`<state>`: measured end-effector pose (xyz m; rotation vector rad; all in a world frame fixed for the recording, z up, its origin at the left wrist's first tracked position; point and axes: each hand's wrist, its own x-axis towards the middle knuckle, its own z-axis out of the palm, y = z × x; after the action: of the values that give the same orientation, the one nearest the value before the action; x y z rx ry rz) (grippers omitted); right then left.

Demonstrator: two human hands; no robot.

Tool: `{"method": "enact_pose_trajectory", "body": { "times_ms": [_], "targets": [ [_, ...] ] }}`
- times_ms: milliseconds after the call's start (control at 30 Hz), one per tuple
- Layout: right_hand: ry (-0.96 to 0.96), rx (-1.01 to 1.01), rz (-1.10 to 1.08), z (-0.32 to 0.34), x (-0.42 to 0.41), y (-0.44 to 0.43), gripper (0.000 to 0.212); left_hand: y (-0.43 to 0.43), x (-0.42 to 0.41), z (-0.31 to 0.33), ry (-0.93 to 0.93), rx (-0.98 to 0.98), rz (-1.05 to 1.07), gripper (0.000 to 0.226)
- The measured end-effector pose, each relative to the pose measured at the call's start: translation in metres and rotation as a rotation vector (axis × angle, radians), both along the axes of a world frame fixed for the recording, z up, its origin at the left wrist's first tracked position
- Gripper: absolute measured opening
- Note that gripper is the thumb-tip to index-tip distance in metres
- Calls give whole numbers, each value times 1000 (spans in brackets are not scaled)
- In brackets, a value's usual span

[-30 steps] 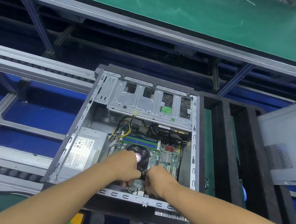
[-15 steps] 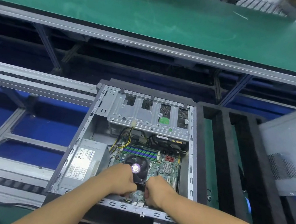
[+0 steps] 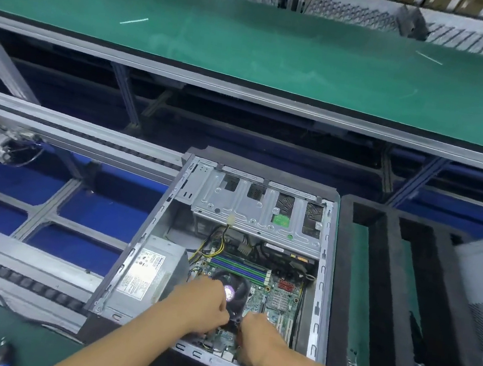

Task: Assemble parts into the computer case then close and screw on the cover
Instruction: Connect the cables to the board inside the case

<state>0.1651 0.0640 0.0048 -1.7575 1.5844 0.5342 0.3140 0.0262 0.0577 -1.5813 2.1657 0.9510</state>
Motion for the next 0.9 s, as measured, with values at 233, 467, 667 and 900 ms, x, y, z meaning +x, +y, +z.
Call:
{"method": "enact_pose_trajectory", "body": {
  "times_ms": [233, 467, 667, 900],
  "targets": [
    [77, 126, 64, 16, 3, -10, 30, -8, -10, -14, -31, -66, -131, 27],
    [70, -8, -91, 61, 16, -64, 22, -33, -5, -23, 158, -270, 180, 17],
    [-462, -208, -604, 53, 38, -97, 31, -42, -5, -30, 371, -321, 495, 32],
    [-842, -213, -1047, 26, 64, -96, 29, -41, -8, -22, 462, -268, 581, 31]
  ]
}}
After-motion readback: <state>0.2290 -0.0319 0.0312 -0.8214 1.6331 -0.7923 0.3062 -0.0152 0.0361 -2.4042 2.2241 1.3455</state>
